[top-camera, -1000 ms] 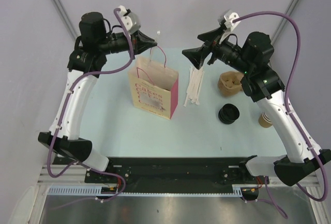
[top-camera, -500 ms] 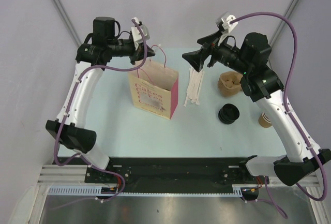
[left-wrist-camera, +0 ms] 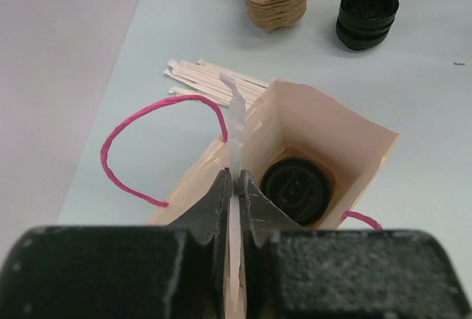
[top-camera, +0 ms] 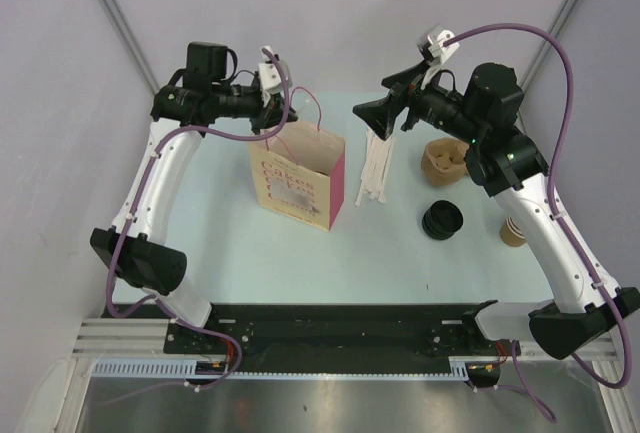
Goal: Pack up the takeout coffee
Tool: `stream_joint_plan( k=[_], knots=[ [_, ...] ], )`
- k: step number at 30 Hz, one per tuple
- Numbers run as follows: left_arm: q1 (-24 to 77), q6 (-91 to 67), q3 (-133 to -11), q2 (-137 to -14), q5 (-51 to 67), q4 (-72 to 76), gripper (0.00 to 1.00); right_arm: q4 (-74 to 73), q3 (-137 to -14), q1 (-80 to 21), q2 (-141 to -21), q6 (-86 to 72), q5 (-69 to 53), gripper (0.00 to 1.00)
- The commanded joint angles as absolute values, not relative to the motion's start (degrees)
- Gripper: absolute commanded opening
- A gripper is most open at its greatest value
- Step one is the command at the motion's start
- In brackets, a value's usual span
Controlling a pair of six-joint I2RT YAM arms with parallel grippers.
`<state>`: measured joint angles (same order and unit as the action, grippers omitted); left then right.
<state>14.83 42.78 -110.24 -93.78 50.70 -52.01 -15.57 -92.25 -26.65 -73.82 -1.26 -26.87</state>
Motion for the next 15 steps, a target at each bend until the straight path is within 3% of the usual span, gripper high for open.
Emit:
stream_joint_plan(
  k=[1,7,15],
  knots=[
    [14.59,45.79,-110.04,-93.78,50.36,-53.96,0.17,-14.24,-92.29,-26.37,-73.74,-1.76,-27.60,0.96],
    [14.59,40.52,-112.84,-93.60,48.34,-50.81,0.38,-14.06,-92.64,-26.28,-74.00,-2.11,-27.51,0.97],
    [14.33,31.49,-119.35,-92.90,46.76,-48.17,0.48,-15.03,-93.07,-25.75,-73.92,-1.76,-26.54,0.98]
  ],
)
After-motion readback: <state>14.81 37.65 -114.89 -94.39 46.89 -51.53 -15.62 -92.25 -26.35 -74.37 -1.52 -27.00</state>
